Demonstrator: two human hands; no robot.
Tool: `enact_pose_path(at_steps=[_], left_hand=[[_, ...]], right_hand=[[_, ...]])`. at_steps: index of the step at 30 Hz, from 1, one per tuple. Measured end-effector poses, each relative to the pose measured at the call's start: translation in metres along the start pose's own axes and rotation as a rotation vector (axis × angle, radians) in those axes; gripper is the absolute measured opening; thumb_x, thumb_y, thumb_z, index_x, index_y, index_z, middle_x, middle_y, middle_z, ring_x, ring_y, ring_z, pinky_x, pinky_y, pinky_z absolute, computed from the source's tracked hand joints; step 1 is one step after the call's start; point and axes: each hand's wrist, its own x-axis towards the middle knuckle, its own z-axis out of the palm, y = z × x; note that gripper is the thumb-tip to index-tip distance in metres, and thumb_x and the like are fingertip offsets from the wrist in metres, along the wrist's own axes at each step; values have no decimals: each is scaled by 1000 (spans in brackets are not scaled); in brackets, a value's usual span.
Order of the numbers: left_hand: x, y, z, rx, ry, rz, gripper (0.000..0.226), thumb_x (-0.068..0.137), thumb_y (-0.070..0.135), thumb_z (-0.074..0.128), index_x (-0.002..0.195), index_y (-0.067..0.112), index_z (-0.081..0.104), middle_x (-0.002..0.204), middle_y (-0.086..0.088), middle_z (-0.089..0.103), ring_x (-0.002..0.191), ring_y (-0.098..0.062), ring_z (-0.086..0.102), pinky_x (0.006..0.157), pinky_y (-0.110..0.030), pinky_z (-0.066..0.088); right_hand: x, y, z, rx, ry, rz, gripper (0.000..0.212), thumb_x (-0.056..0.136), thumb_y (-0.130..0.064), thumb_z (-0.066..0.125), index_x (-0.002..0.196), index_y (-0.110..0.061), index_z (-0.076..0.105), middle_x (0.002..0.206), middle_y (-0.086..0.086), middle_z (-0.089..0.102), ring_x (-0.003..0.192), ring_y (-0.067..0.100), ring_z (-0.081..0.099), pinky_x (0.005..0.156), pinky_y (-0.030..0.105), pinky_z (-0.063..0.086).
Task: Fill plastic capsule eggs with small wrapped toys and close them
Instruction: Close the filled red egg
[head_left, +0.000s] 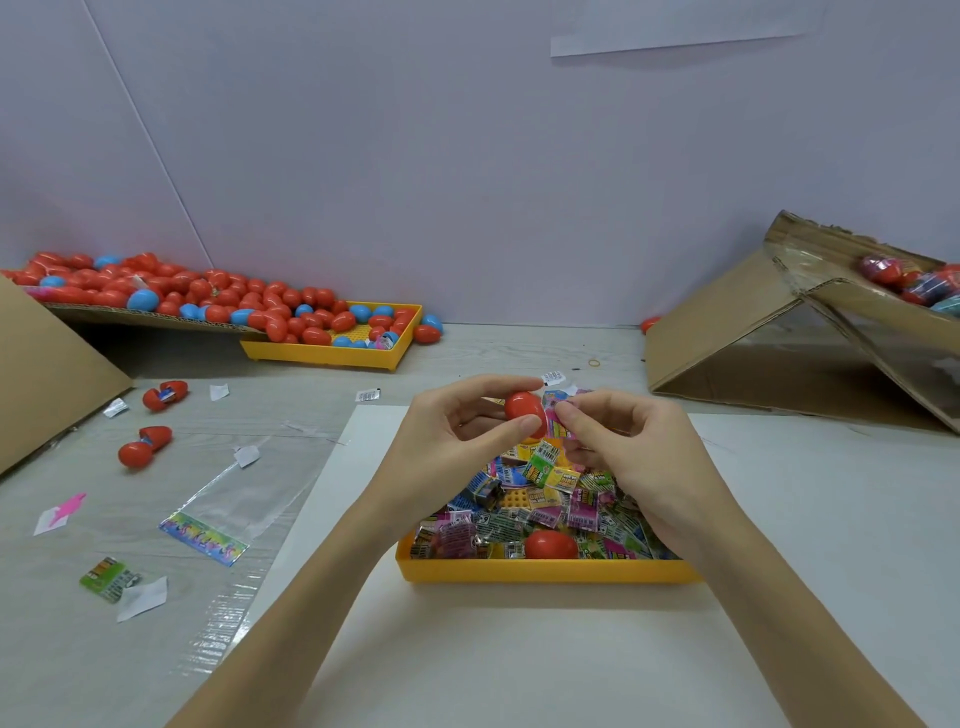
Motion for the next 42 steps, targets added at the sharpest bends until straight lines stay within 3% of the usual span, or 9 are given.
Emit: enact_pose_path(at_steps=[6,12,17,20,22,26,36,42], left_hand=[[-1,2,0,-36,7,-19,40,88,35,73,127,27,71,106,8,78,100,-10,75,84,-16,57],[0,1,-2,-58,11,-39,40,89,34,72,128,25,72,106,5,78,100,-13,75,84,-19,58],[0,1,-3,-38,2,-46,38,86,37,73,124,32,72,106,8,78,101,-11,75,84,-16,57],[0,1,1,-27,-5,-49,36,84,40,74,120,36,72,105,11,77,99,-8,74,82,-14,56],[-1,0,2,-36,-1,-54,35,84,41,74,119,37,73,104,12,78,99,-9,74,82,-14,56],[-1,1,5,-71,9,-62,32,85,41,74,117,38,74,105,11,78,98,-9,75,81,-13,55],[-4,0,13,-121,16,-67,34,93,29,70,125,22,73,107,8,79,98,-9,75,80,-15,57],[-3,-1,12,-116,25,-82,36,91,32,69,125,22,73,106,8,78,96,-9,76,79,-15,57]], right_hand=[[0,-2,-1,3,-47,15,18,93,-25,73,100,-10,79,83,7,77,77,18,74,74,27,62],[1,-7,-5,248,-164,167,17,92,-9,70,108,-4,74,104,17,78,96,30,78,80,34,64],[2,-5,-3,270,-118,234,21,98,-6,66,96,-19,83,99,7,78,84,13,74,71,25,59],[2,-4,-1,264,-83,222,20,99,-12,66,99,-22,83,93,-4,77,82,10,70,74,26,58],[2,-3,0,294,-69,214,14,94,-21,71,101,-20,83,97,-2,78,85,9,70,77,26,57],[1,-3,-1,366,-69,243,21,81,-31,76,95,-19,85,82,-2,72,76,8,65,73,24,58],[1,1,5,248,-31,192,25,91,-35,71,95,-14,82,83,2,71,74,8,61,74,25,57],[-2,-1,7,170,-18,137,25,93,-35,69,101,-14,81,94,5,79,85,14,70,79,29,57]])
